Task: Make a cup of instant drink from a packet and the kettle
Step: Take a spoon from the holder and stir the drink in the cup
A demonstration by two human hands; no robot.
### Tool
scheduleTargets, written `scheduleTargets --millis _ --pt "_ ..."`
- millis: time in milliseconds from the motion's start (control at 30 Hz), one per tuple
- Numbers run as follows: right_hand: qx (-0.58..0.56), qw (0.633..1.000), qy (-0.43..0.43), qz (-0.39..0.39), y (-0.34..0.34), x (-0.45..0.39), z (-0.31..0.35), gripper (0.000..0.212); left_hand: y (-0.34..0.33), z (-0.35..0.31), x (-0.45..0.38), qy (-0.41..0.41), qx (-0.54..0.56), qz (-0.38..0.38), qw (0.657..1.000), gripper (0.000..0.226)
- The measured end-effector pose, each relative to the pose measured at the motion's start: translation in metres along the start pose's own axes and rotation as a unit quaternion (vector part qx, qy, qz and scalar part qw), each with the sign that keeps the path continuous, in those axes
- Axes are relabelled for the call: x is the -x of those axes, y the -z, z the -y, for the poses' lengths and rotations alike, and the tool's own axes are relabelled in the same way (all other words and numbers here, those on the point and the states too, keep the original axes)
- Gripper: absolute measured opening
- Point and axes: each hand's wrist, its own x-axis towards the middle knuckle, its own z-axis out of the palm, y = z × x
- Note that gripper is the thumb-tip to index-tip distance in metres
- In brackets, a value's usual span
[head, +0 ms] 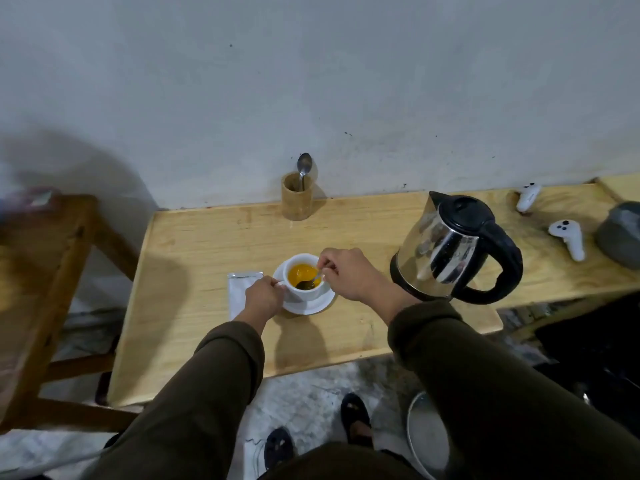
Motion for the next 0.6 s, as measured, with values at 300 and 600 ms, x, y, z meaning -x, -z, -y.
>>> scheduleTargets --millis 300,600 --pt "0.003 0.997 -0.082 -0.002 -0.013 0.029 -0.014 0.014 -0.001 0.004 0.0 -0.017 0.019 -0.007 1.0 0.035" --pt "-0.117 0.975 -0.187 -0.035 -0.024 0.043 -0.028 0.013 -0.004 0.006 0.002 -0.013 0.06 -0.018 0.998 0.034"
